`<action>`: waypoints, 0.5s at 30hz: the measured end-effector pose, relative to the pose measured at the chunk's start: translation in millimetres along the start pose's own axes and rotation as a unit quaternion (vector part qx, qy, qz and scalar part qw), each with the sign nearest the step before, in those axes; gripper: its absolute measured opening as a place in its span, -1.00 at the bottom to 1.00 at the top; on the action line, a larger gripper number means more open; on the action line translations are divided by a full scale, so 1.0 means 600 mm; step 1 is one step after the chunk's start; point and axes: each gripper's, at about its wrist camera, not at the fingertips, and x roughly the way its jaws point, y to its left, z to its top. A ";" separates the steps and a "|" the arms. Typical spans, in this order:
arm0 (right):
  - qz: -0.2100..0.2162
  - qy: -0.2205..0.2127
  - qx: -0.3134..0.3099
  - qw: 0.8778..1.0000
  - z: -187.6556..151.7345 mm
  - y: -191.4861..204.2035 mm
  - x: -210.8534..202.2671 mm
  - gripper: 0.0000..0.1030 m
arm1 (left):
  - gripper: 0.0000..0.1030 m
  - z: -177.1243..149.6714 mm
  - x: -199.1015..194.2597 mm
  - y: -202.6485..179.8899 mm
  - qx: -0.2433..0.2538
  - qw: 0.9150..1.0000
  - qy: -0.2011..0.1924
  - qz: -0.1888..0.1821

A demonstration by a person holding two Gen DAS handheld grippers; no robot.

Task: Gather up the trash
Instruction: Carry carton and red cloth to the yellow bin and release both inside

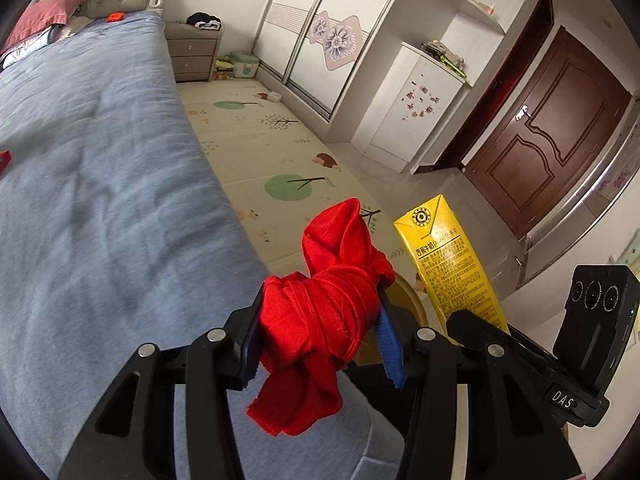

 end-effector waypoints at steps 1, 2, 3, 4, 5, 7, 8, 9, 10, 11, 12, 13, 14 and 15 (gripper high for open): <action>-0.007 -0.005 0.007 1.000 0.000 -0.015 -0.007 -0.04 | -0.05 0.003 0.013 -0.011 0.007 1.000 0.007 -0.003; -0.014 -0.008 0.015 1.000 0.001 -0.029 -0.012 -0.04 | -0.05 0.006 0.026 -0.022 0.011 1.000 0.014 -0.007; -0.021 -0.011 0.023 0.999 0.002 -0.043 -0.017 -0.04 | -0.05 0.009 0.040 -0.033 0.013 1.000 0.022 -0.013; -0.028 -0.015 0.030 0.999 0.002 -0.055 -0.023 -0.04 | -0.05 0.012 0.054 -0.043 0.014 0.999 0.030 -0.018; -0.036 -0.017 0.035 0.999 0.001 -0.068 -0.028 -0.04 | -0.05 0.014 0.068 -0.053 0.014 0.999 0.037 -0.024; -0.052 -0.021 0.046 0.997 -0.002 -0.094 -0.037 -0.04 | -0.05 0.017 0.095 -0.077 0.022 0.998 0.050 -0.034; -0.060 -0.022 0.052 0.997 -0.003 -0.107 -0.042 -0.04 | -0.05 0.019 0.109 -0.090 0.029 0.997 0.055 -0.035; -0.066 -0.023 0.057 0.996 -0.005 -0.121 -0.048 -0.04 | -0.05 0.019 0.123 -0.103 0.036 0.997 0.062 -0.037; -0.071 -0.023 0.063 0.995 -0.008 -0.137 -0.054 -0.04 | -0.05 0.020 0.138 -0.112 0.038 0.996 0.071 -0.042; -0.078 -0.024 0.069 0.994 -0.010 -0.150 -0.059 -0.04 | -0.05 0.021 0.153 -0.122 0.040 0.995 0.081 -0.048; -0.085 -0.025 0.075 0.993 -0.012 -0.162 -0.062 -0.04 | -0.05 0.021 0.168 -0.130 0.040 0.994 0.090 -0.053; -0.091 -0.025 0.080 0.992 -0.014 -0.172 -0.064 -0.04 | -0.05 0.021 0.181 -0.138 0.041 0.993 0.097 -0.054; -0.098 -0.024 0.084 0.991 -0.015 -0.184 -0.065 -0.04 | -0.05 0.021 0.193 -0.146 0.044 0.992 0.104 -0.055; -0.106 -0.023 0.089 0.990 -0.017 -0.194 -0.066 -0.04 | -0.05 0.022 0.205 -0.152 0.045 0.991 0.111 -0.057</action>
